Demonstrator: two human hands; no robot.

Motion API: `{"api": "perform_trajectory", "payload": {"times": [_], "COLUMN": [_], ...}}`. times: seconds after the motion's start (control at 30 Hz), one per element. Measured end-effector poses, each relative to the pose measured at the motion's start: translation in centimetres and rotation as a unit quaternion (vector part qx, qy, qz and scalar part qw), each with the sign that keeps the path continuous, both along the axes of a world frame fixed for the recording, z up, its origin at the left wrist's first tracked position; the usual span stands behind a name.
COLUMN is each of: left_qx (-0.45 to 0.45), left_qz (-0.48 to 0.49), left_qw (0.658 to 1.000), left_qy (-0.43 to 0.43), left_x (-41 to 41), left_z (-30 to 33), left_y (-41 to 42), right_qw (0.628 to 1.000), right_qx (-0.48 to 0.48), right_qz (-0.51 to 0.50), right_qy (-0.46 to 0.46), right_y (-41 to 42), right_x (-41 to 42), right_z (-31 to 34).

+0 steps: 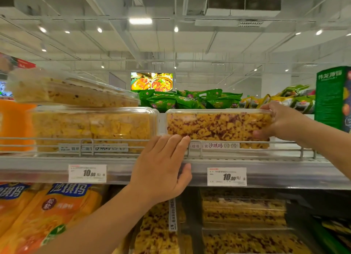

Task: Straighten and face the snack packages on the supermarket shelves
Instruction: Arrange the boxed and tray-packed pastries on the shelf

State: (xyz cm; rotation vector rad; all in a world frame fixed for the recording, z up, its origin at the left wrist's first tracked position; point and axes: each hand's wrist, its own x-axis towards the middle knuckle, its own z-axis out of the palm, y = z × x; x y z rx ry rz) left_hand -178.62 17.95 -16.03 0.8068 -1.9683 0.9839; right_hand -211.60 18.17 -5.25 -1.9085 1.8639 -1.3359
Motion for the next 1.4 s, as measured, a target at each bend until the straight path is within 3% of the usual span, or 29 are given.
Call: {"api": "perform_trajectory", "payload": {"times": [0.57,0.87,1.03,1.1,1.2,1.4], "left_qx": [-0.008,-0.011,-0.004,0.005,0.029,0.052], "left_qz": [-0.003,0.001,0.006,0.006,0.010,0.023], "left_qw": [1.000,1.000,1.000,1.000,0.999,0.995], "left_qy": [-0.003,-0.007,-0.010,-0.009,-0.010,-0.078], "left_x": [0.0,0.1,0.2,0.3,0.4,3.9], "left_z": [-0.3,-0.3,-0.3,-0.4,-0.5,-0.7], "left_y": [-0.4,-0.4,-0.2,-0.1,0.3,1.9], "right_qw": [0.999,0.988,0.996,0.996,0.950,0.909], "right_qx": [0.003,-0.001,-0.017,-0.076,-0.219,-0.280], "right_qz": [0.036,0.101,0.076,0.011,-0.055,0.043], "right_qy": [-0.016,-0.117,-0.053,0.053,0.215,0.305], "right_y": [-0.1,0.8,1.6,1.8,2.5,4.1], "right_x": [1.1,1.3,2.1,2.4,3.7,13.0], "right_z": [-0.3,-0.4,-0.7,-1.2,-2.3,-2.6]}}
